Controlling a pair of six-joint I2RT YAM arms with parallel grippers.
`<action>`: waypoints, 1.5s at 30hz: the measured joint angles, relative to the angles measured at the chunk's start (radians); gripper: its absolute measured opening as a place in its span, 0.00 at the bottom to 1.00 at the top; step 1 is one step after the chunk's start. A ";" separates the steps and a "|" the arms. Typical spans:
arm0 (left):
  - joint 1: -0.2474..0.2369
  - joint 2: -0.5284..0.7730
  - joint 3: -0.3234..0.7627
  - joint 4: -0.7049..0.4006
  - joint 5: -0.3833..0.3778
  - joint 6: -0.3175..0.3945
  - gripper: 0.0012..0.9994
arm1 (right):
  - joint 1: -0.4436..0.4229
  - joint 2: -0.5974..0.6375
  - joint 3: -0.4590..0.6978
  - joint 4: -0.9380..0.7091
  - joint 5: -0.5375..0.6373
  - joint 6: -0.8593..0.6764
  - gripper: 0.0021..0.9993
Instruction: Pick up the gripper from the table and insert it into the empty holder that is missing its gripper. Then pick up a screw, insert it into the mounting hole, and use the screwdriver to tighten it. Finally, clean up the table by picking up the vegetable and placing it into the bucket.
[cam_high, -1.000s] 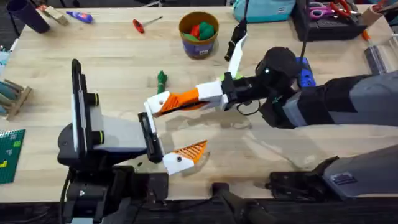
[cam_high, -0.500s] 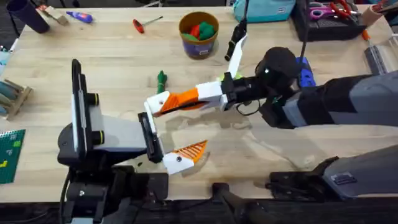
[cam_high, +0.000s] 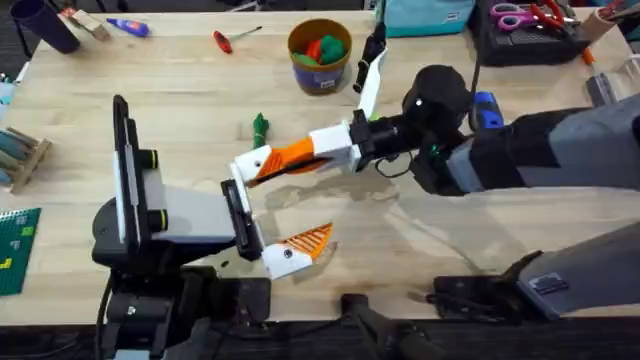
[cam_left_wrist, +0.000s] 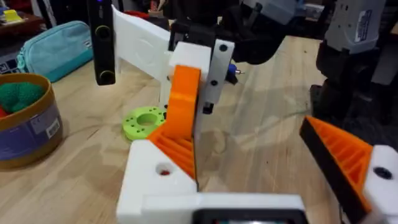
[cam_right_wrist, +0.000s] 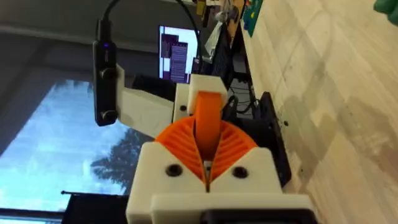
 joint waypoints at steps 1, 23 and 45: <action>0.000 0.000 0.000 0.000 -0.001 0.000 0.99 | 0.000 0.003 0.003 0.000 -0.003 0.000 0.01; 0.002 0.000 0.000 -0.001 0.004 0.001 0.99 | -0.002 0.008 0.020 -0.003 -0.016 -0.008 0.29; 0.000 0.000 0.000 -0.002 0.007 -0.002 0.99 | -0.040 0.008 0.037 0.002 -0.013 -0.025 0.73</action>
